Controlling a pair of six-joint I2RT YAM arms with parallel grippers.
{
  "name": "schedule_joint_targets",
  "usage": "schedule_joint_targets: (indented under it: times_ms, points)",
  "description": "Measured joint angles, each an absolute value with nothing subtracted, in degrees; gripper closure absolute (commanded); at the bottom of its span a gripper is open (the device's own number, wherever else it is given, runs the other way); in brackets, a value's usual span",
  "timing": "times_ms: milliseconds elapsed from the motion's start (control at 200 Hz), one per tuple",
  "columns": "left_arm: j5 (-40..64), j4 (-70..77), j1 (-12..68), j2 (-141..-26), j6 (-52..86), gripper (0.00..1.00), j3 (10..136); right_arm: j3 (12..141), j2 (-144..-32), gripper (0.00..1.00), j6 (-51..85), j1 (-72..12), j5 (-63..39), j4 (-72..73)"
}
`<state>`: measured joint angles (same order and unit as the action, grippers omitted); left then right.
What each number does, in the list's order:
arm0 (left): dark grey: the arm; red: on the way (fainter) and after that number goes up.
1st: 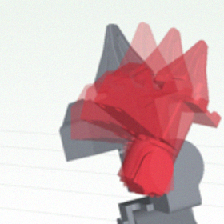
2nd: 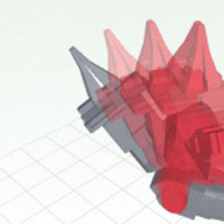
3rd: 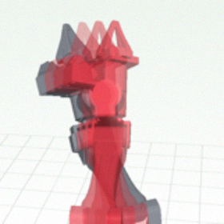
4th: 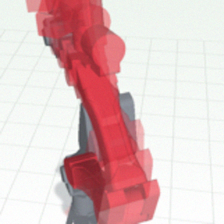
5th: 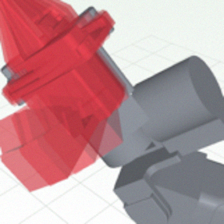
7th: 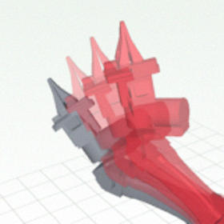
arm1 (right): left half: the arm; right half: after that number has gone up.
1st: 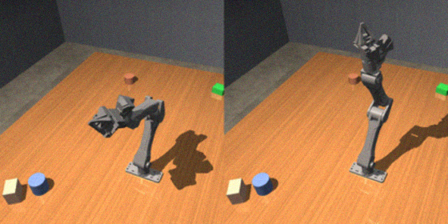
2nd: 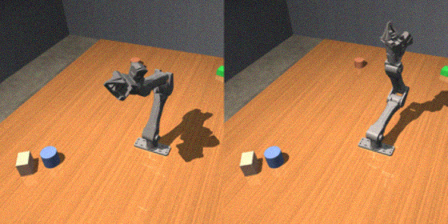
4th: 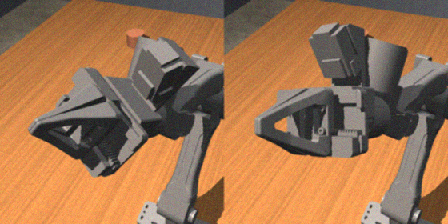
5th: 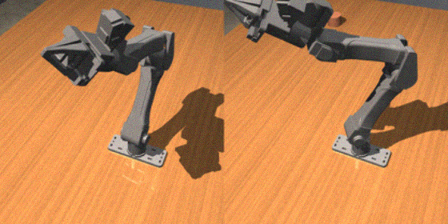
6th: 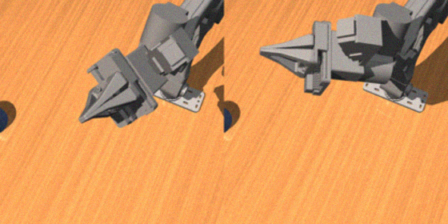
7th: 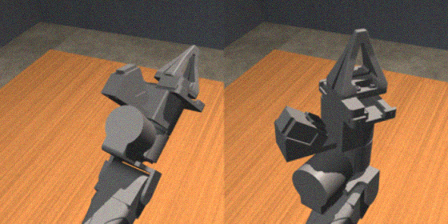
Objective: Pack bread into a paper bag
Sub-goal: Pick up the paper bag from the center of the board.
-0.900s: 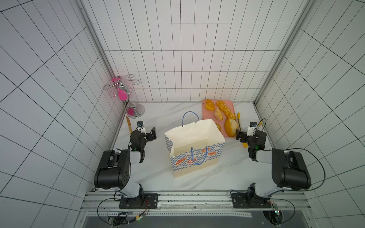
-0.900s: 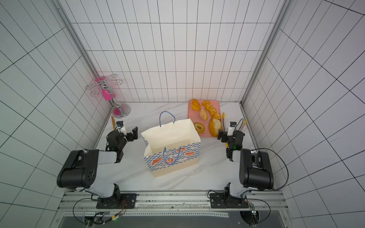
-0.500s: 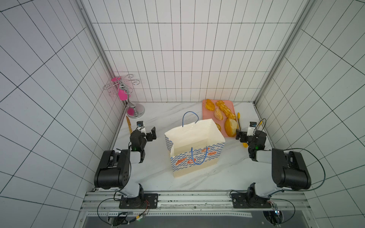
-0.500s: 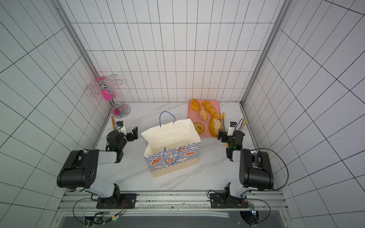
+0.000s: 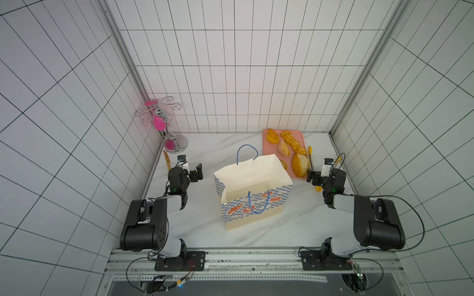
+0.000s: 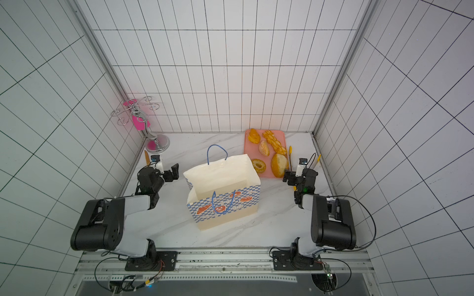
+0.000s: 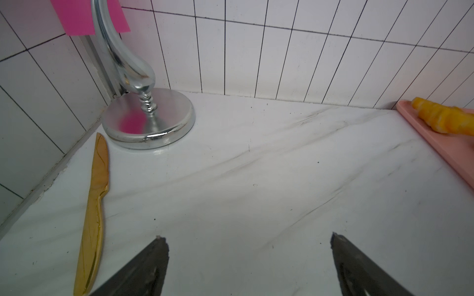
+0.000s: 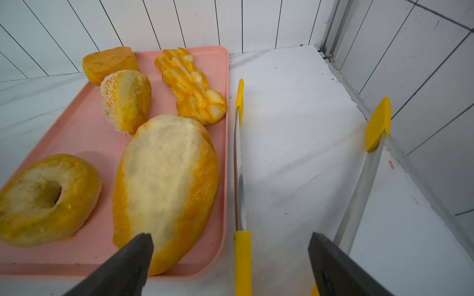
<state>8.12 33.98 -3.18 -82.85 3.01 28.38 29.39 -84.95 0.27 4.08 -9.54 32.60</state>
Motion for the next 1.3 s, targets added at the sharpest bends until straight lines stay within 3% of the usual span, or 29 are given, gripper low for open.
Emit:
schedule_joint_targets:
  times_ms: [215,395,550,845,949,1114,1299]
  points:
    - [9.8,24.0,-3.1,-65.2,9.0,0.01,35.1,55.0,-81.5,0.01,8.0,1.4,-6.8,1.3]
    - [6.9,0.9,-1.1,-60.1,18.0,0.01,57.5,73.6,-81.6,0.01,16.6,-8.3,9.1,-23.1]
    - [6.1,-16.9,0.4,-59.9,19.6,0.01,74.5,74.4,-81.3,0.01,17.9,-10.0,4.0,-35.2]
    - [28.9,-49.5,0.6,-73.7,10.8,0.01,105.6,72.7,-75.0,0.01,18.3,-10.6,-4.0,-44.6]
    - [32.7,-62.3,2.5,-80.7,4.8,0.01,116.7,72.2,-71.4,0.01,18.1,-10.6,-6.6,-45.5]
    - [32.9,-75.3,8.5,-87.0,-1.6,0.01,123.3,72.2,-69.8,0.01,17.4,-10.7,-9.8,-46.5]
    - [25.6,-80.4,16.8,-92.1,-2.6,0.01,117.4,72.2,-69.7,0.01,16.4,-10.8,-11.2,-47.9]
